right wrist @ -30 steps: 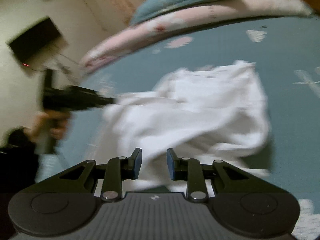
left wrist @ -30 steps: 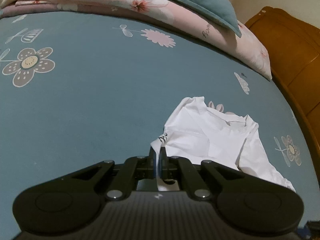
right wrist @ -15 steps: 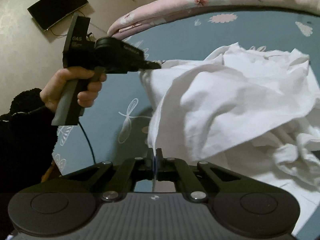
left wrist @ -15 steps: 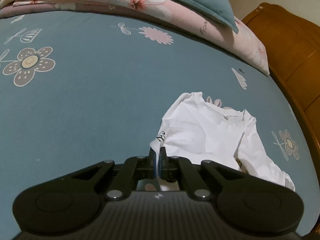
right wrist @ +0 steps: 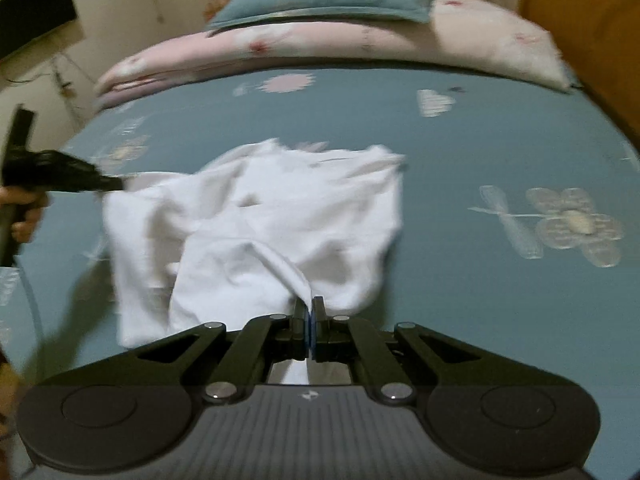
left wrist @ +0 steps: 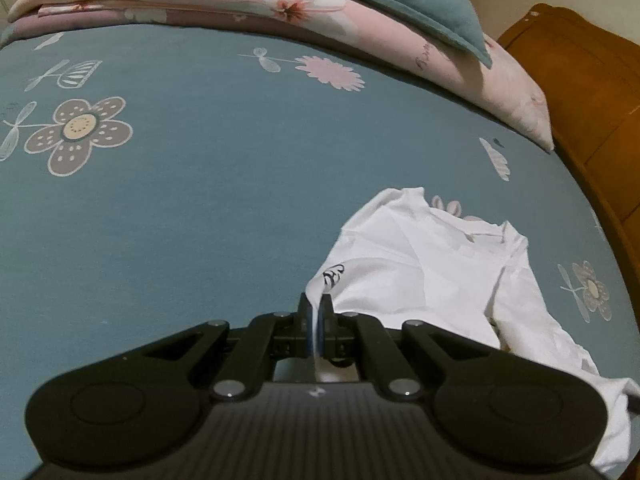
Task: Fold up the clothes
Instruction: 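Pull the shirt apart with both tools and lay it on the bed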
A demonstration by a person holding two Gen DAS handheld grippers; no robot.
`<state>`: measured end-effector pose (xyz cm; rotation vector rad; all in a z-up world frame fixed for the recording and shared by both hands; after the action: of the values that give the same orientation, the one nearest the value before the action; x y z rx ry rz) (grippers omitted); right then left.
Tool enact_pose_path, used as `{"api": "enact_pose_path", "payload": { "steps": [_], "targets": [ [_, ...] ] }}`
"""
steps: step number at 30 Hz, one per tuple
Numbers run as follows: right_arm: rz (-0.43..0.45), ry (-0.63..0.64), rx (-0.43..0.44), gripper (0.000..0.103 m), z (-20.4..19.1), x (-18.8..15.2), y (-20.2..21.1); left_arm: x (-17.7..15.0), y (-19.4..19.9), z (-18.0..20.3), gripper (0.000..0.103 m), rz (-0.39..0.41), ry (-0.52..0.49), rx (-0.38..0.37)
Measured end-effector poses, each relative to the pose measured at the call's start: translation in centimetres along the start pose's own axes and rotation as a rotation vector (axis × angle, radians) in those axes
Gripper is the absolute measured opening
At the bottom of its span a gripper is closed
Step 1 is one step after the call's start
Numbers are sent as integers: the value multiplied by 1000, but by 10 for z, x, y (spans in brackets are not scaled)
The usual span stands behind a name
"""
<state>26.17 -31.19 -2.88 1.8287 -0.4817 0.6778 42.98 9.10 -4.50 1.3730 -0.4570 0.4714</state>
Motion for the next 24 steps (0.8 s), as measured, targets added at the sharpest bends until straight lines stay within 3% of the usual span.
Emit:
{"api": "enact_pose_path", "payload": {
  "steps": [5,13,24],
  "targets": [
    [-2,-2,-103,1,36,5,6,4,-3,-8,1,-21,-3,31],
    [-22,5,-243,1,83,9,14,3,-12,0,1,-88,-166,95],
    [-49,30,-391,1,126,17,14,13,-32,7,1,-111,-286,252]
  ]
}}
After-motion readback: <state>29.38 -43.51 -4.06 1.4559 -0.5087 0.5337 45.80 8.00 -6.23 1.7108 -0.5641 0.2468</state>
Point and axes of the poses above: each gripper's, at about its wrist camera, not at the fingertips, and y roughly against the way its jaws point, z to its right, x to its top, the point moved 4 cm from there along -y, roughly the way its jaws point, and after that the axes turned 8 degrees about x, right-handed, at the moved point
